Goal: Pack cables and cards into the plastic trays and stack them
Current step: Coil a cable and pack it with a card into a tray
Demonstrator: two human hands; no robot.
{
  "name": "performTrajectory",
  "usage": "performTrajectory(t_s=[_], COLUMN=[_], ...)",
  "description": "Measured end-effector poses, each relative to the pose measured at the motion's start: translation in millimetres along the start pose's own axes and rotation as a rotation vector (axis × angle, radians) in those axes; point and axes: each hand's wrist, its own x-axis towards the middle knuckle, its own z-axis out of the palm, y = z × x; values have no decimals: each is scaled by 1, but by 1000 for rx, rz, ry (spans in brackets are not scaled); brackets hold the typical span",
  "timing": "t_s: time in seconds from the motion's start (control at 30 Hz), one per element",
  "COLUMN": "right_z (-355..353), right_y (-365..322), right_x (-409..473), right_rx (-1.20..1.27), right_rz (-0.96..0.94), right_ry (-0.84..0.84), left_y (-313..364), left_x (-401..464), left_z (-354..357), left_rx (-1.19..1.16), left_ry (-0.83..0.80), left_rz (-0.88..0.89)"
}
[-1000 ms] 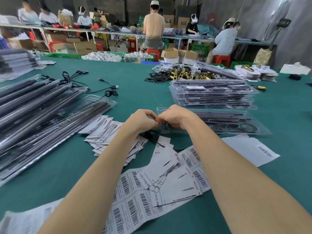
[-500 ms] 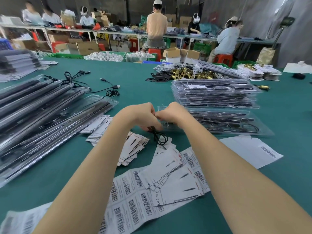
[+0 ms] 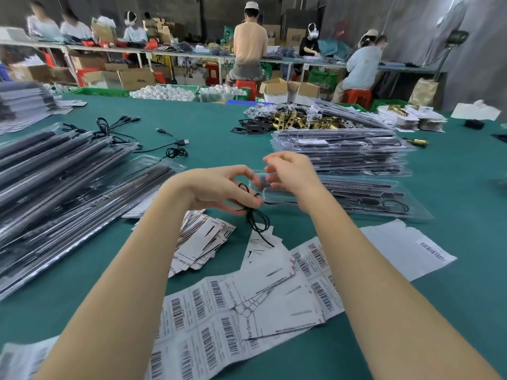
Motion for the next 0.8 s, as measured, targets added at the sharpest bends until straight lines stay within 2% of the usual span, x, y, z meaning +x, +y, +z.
performTrajectory(t_s=[0.07, 0.2, 0.27, 0.37, 0.5, 0.57, 0.6, 0.7, 0.8], right_z=[-17, -33, -32, -28, -30, -31, -31, -26, -20], right_y=[3, 17, 22, 25, 27, 25, 24, 27, 31], right_x=[-15, -43, -46, -40, -28, -25, -24, -24, -25], right_rx=[-11, -213, -124, -27, -185, -190, -185, -120, 3], right_rz=[-11, 79, 78, -5, -214, -249, -257, -268, -265], right_ry=[-8, -331, -373, -191, -27, -7, 0, 47, 77], left_y=[-1, -3, -4, -6, -6, -6, -7, -11, -12], left_x=[4, 18, 23, 22, 14, 14, 17, 22, 23], left_z=[3, 14, 19, 19, 11, 11, 12, 15, 18], left_rx=[-137, -269, -281, -210, 333, 470, 479, 311, 50], left_ry=[62, 251, 299, 316, 365, 420, 453, 487, 423], left_rz=[32, 56, 69, 131, 283, 335, 360, 382, 357])
